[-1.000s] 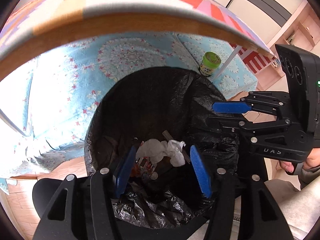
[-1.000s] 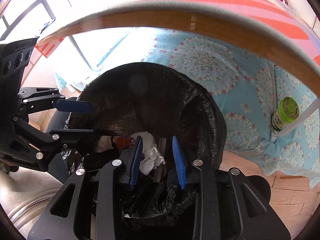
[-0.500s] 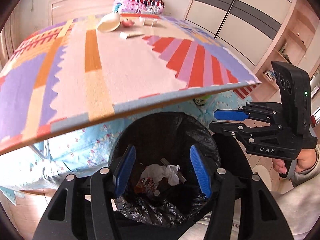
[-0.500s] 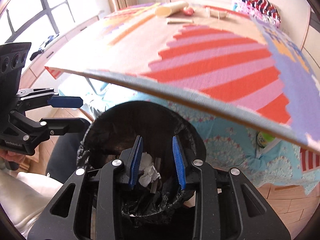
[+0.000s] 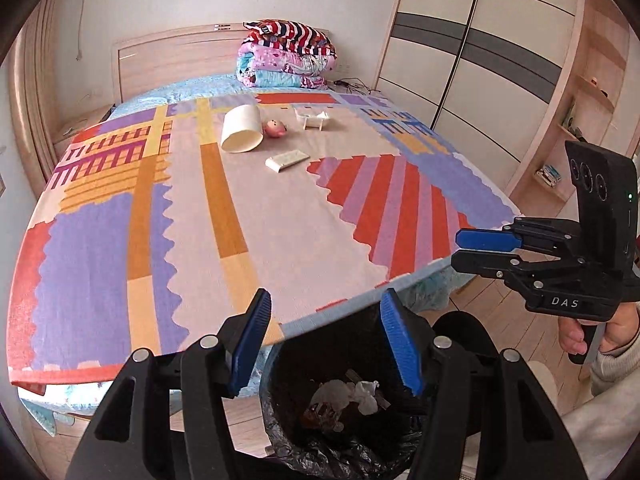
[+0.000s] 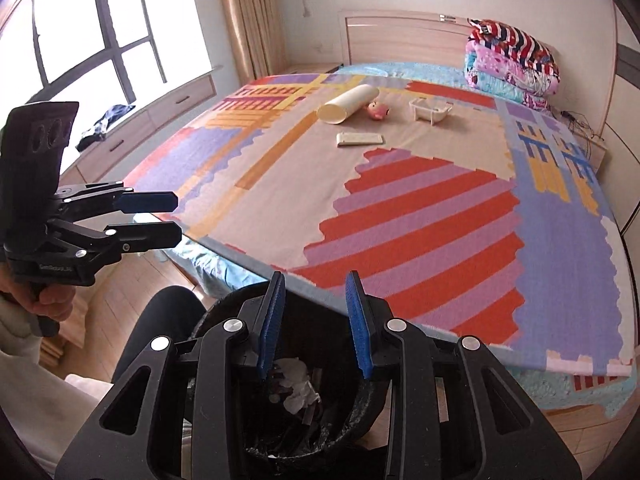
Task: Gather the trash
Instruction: 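Move both tools back over the bed toward the tube and white holder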
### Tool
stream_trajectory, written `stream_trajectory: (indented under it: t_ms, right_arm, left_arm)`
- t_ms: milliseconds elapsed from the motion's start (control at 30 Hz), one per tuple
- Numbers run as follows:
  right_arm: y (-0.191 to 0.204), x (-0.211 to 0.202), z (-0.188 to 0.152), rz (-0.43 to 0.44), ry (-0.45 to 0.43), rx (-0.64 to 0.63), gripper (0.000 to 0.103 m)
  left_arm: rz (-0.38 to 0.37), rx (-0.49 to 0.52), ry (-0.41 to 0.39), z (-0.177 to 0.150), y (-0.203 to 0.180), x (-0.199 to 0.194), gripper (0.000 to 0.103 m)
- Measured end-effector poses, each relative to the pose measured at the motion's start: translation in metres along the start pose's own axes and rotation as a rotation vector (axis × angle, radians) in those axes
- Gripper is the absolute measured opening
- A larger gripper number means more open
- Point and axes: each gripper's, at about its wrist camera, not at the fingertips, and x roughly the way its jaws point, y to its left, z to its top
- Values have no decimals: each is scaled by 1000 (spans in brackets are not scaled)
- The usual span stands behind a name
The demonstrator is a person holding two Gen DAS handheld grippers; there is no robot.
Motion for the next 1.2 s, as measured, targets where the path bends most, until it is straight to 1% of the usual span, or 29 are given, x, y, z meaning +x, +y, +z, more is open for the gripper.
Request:
stream_trajectory:
  t_ms: [167,233,300,367,467,567,633,700,767,867,933,1000,1067,1133,1200]
  right_arm:
    - [-4,-2,15,-13,-27,-18,33]
    - [-6,-2,22,-24,-38,-29,35]
    - [-8,-2,30,-32,-54,-32,40]
    - [-11,-1,37,-41,-68,-32,42]
    - [-16,1,48,-45,-88,-21,42]
    - [-18,5,59,-51,-102,-20,48]
    - [-21,9,68,-54,-107,-25,49]
    - [-22,14,77,-60,-106,-31,50]
    - [-25,17,86,-73,-116,-29,50]
    - [-29,23,99,-85,-123,-18,56]
    - [-31,30,108,-94,-121,-19,57]
    - [-34,36,117,-121,-122,-20,64]
    - [-38,43,126,-132,-122,-17,64]
    - [-44,51,135,-151,-117,-4,64]
    - [-50,59,143,-156,-120,-1,67]
  left_arm:
    - [13,-1,-27,18,10,0,55]
    - [19,2,-40,25,14,0,55]
    - [15,6,-49,34,18,2,55]
    - [1,4,-39,41,23,8,55]
    - [18,3,-38,52,30,14,55]
    - [17,-3,-51,64,35,17,55]
    - [37,-7,-62,71,40,21,65]
    - [61,-21,-66,79,46,26,66]
    - [68,-33,-62,87,52,32,66]
    - [73,-44,-59,97,60,40,66]
    - [70,-47,-55,104,64,46,66]
    - [70,-49,-53,110,68,53,66]
    - [77,-55,-50,117,71,59,66]
    - [50,-87,-39,125,77,66,66]
    - [42,-106,-32,131,83,72,71]
